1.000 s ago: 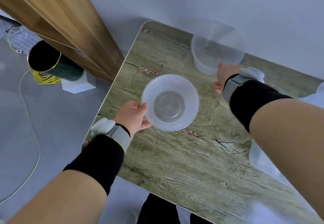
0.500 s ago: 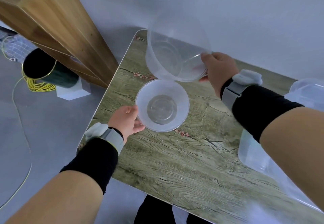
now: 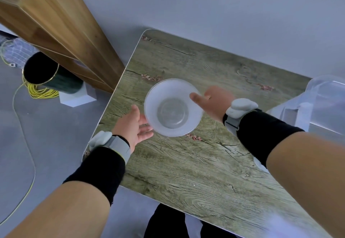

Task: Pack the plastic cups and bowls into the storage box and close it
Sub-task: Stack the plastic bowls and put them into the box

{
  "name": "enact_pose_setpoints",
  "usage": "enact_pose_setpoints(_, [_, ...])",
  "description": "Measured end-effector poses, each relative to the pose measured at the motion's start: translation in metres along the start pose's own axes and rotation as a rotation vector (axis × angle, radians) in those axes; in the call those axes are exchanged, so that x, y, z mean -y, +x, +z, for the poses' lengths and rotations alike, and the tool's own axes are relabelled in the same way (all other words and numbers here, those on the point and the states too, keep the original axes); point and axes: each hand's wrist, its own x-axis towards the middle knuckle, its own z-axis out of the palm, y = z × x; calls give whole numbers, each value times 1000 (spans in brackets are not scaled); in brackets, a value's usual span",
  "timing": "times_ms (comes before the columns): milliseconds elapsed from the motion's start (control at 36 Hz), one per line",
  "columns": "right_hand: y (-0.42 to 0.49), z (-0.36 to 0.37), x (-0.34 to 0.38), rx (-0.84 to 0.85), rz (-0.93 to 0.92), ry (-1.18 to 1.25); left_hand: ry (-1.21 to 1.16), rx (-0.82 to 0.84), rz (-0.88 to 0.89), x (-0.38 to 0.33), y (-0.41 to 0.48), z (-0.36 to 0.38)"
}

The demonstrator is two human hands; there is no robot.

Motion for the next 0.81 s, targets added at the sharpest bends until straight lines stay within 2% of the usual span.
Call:
enact_pose_setpoints(194, [-5, 3, -2, 203, 126, 348, 20, 24, 50, -1, -6, 2])
enact_pose_setpoints(333, [-14, 1, 2, 184, 158, 382, 39, 31, 121, -8, -16, 10])
enact_pose_setpoints(556, [-40, -51, -8, -112, 154, 515, 25, 58, 295, -49, -52, 47])
enact_pose_setpoints(806, [-93, -139, -82, -428, 165, 714, 77, 193, 470, -85, -127, 148])
